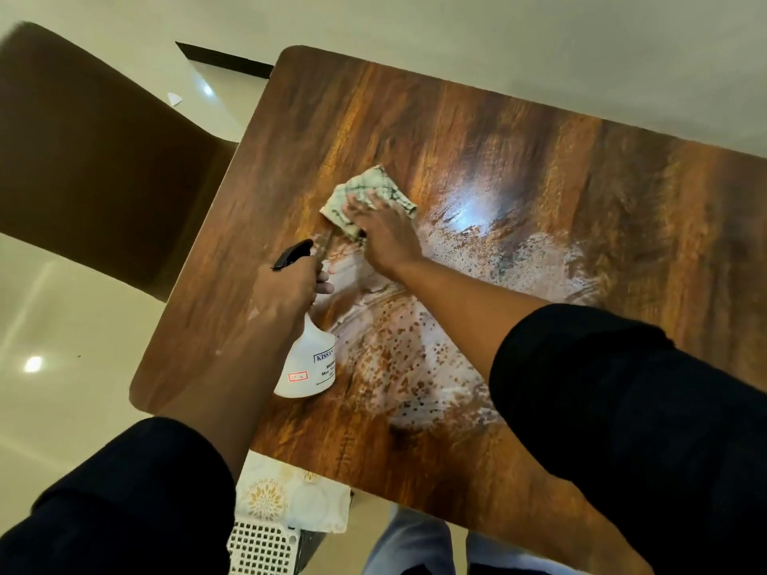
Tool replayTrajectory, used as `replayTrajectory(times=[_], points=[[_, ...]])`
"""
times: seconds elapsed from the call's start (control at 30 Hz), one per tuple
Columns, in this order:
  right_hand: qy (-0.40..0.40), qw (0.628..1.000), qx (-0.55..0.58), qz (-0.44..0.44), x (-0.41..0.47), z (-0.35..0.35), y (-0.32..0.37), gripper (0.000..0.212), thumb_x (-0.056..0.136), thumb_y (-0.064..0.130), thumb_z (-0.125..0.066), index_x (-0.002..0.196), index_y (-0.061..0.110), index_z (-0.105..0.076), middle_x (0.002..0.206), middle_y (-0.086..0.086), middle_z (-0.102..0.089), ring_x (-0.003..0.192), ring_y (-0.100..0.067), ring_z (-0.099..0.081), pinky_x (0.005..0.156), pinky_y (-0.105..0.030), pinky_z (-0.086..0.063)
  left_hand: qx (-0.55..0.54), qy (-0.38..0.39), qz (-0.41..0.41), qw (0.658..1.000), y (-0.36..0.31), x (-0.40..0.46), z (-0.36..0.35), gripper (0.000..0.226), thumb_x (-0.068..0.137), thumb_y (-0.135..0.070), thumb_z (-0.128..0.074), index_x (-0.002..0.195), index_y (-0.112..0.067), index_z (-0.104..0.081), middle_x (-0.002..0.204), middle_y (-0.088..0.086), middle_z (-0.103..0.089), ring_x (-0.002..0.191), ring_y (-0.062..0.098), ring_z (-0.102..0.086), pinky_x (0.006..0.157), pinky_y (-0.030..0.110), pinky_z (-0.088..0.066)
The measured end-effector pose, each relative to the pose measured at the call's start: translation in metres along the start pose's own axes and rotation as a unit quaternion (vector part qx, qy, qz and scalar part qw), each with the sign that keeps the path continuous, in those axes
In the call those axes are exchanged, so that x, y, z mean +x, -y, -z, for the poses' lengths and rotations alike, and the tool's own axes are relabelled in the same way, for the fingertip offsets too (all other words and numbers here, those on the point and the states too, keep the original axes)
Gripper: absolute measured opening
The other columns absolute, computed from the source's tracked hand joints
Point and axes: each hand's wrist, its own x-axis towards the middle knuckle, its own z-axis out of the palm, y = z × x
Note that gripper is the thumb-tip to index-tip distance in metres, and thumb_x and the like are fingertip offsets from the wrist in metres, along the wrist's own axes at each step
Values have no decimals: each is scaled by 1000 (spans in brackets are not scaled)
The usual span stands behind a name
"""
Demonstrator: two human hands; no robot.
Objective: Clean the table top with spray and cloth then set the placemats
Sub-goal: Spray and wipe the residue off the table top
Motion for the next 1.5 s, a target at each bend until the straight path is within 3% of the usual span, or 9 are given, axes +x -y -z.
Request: replayTrajectory(times=[0.2,0.4,0.53,0.67,0.87,1.1,1.27,1.4,1.5], points=[[-61,972,13,-226,-44,22,-107,85,86,1,-62,155,42,-34,165,5,-33,152,-27,-28,119,-47,-34,-2,39,31,999,3,-19,-28,12,90,-12,-71,91,0,-76,65,10,-75,60,24,-68,55,33,-49],[-42,961,5,-275,-75,56,-116,80,91,-1,-61,159,30,-32,167,11,-22,157,-24,-12,126,-47,-13,27,64,10,998,0,-46,-45,10,92,-13,-70,90,-5,-75,77,12,-79,55,15,-69,48,28,-44],[-19,994,-32,-106,-82,34,-81,66,92,4,-63,148,34,-48,160,4,-41,151,-29,-29,124,-50,-22,34,63,1,997,1,-59,-51,8,91,-14,-70,90,-8,-76,73,8,-79,64,21,-72,52,30,-45],[25,1000,-16,5,-112,20,-63,77,89,-6,-53,155,31,-39,166,8,-28,156,-21,-15,124,-47,-13,54,64,-13,996,6,-74,-62,10,90,-13,-68,94,-10,-77,73,7,-77,65,20,-75,50,29,-45],[2,997,11,-70,-149,55,-125,74,91,-1,-62,155,29,-40,164,9,-29,156,-21,-16,125,-50,-19,61,102,-28,993,12,-100,-92,16,94,-13,-67,87,-27,-69,79,11,-76,70,22,-75,57,35,-45],[-55,967,22,-247,-205,92,-237,76,92,-7,-46,158,29,-34,167,9,-24,157,-23,-11,123,-50,-20,81,102,-30,991,25,-130,-127,17,92,-18,-69,106,-11,-75,73,7,-76,62,17,-72,48,28,-44],[-64,956,-7,-287,-208,82,-216,81,88,0,-63,156,35,-36,167,6,-23,156,-26,-14,124,-49,-18,87,92,-26,992,33,-143,-137,14,94,-16,-70,100,-6,-76,74,9,-77,59,16,-69,51,29,-45],[-79,964,119,-222,-218,54,-142,44,94,20,-66,135,34,-63,161,5,-38,153,-25,-27,125,-49,-19,83,80,-28,993,38,-152,-139,12,93,-18,-70,93,-8,-77,68,6,-76,71,25,-68,60,37,-46],[-16,998,57,-38,-232,25,-112,54,93,21,-72,142,34,-55,160,8,-38,153,-23,-25,124,-53,-20,83,72,-25,994,42,-160,-139,10,89,-14,-68,89,-11,-78,65,6,-75,71,25,-69,61,38,-45]])
